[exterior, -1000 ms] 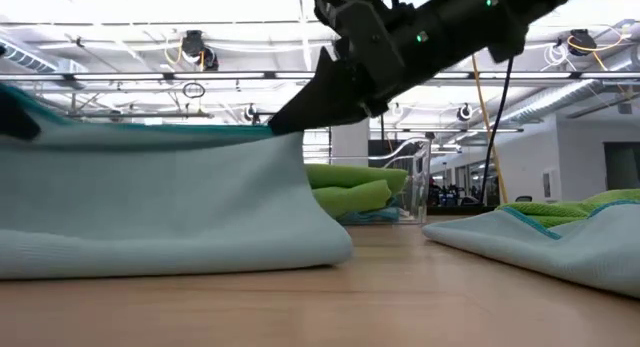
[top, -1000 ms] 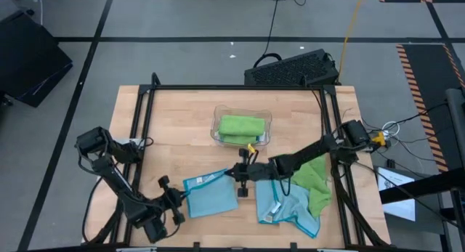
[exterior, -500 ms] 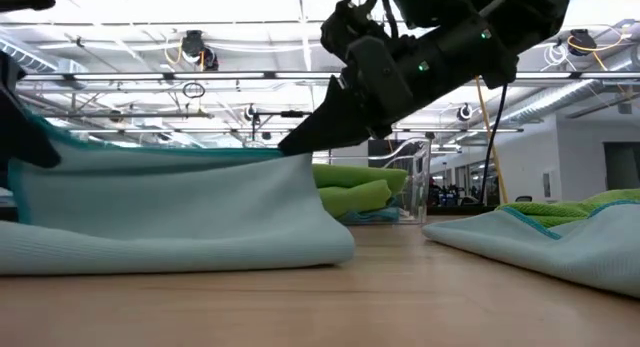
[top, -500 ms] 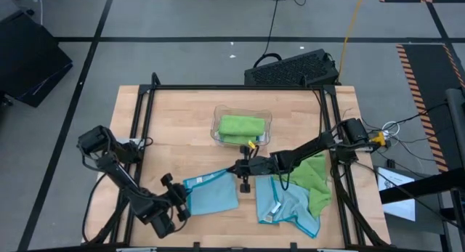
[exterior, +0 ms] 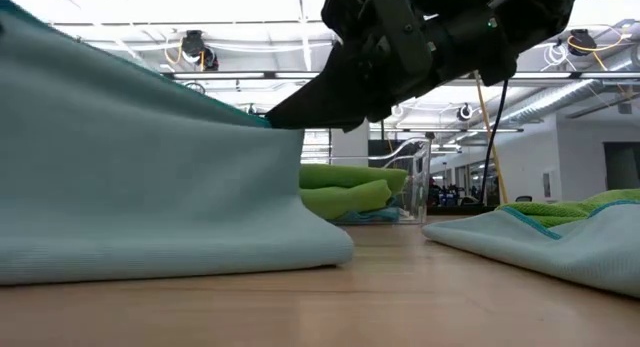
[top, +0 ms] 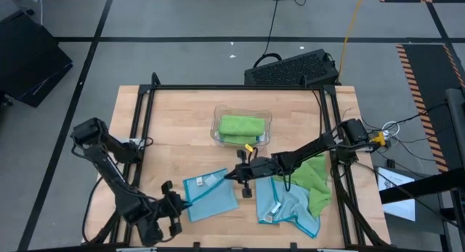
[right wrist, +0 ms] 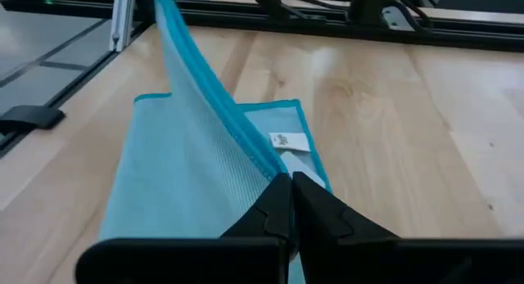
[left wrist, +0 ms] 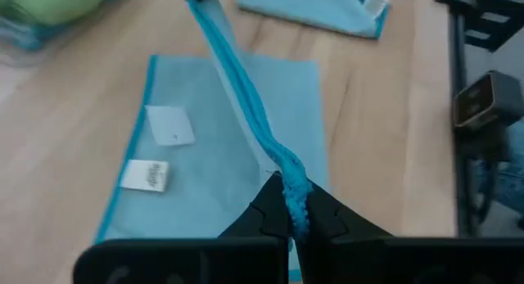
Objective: Fold microfiber towels
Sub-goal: Fold the blue left microfiber cloth
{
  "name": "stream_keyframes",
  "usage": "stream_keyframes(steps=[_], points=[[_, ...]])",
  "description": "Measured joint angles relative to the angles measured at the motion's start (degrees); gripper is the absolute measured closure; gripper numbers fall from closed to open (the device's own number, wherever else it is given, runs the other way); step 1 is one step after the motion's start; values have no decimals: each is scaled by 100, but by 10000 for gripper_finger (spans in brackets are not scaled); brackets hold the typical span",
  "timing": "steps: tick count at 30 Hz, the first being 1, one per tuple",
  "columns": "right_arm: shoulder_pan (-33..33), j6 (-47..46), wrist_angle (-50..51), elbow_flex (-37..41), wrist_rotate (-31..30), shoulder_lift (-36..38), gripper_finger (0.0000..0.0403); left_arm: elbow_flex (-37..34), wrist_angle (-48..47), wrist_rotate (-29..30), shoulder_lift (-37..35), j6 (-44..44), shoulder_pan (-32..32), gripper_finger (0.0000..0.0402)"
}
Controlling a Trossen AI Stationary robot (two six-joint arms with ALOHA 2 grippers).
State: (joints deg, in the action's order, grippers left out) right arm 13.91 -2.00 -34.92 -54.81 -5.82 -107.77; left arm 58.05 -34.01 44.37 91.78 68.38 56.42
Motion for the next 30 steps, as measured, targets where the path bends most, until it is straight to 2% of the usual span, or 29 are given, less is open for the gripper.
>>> stream_keyframes(steps=[4, 9, 15, 22, 25, 30], points=[[-74, 80, -93, -2, -4, -146, 401, -164, -503, -39, 35, 571, -46, 393], [-126, 73, -255, 0, -22, -404, 401, -663, -376, -534, 93, 1204, -198, 397], [-210, 113, -302, 0, -29, -448, 401, -994, -46, -530, 89, 1261, -267, 386], [-297, 120, -273, -4, -11, -446, 400, -1161, 109, -526, 86, 1169, -344, 394], [-297, 139, -258, -4, -11, -446, 386, -1213, 162, -535, 89, 1196, -355, 378], [-297, 141, -286, -4, -222, -446, 342, -1220, 126, -567, 89, 1302, -387, 348]])
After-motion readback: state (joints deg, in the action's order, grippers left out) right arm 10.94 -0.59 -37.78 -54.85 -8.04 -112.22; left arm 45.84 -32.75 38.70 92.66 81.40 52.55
